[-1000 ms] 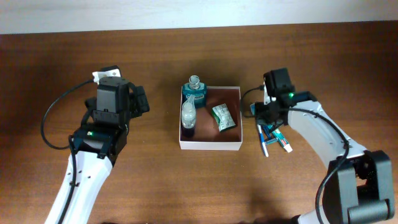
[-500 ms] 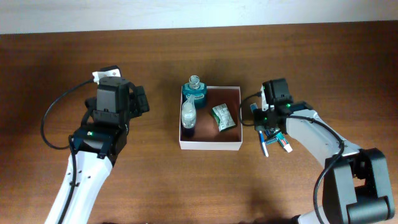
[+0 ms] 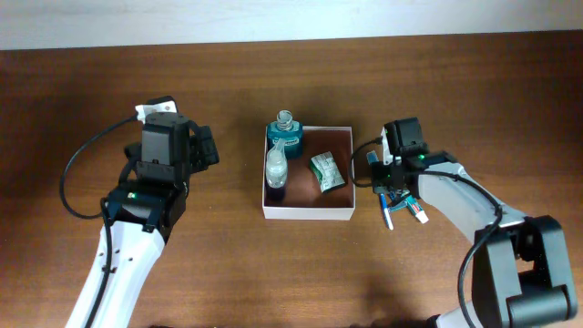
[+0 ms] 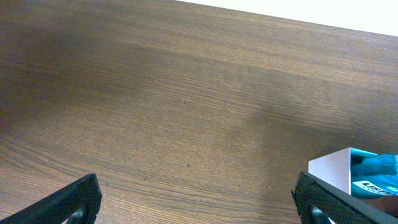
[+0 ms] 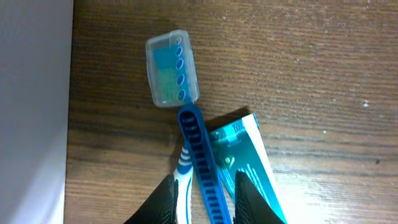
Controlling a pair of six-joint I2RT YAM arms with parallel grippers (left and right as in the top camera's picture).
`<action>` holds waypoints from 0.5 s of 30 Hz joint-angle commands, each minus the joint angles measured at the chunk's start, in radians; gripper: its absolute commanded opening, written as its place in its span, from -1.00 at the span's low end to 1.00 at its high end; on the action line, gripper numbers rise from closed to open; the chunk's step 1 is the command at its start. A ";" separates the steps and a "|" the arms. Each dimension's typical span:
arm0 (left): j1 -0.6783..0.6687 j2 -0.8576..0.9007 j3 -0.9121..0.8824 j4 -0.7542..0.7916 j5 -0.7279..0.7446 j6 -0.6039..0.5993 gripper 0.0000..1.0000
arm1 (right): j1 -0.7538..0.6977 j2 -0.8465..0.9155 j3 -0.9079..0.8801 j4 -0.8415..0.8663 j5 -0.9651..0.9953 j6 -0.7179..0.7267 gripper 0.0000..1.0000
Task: Pack container
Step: 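Move the right gripper back down onto the uncapped blue toothbrush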
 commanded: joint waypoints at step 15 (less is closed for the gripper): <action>0.002 -0.008 0.004 0.000 -0.007 0.001 0.99 | -0.003 0.063 -0.006 0.027 0.013 -0.008 -0.83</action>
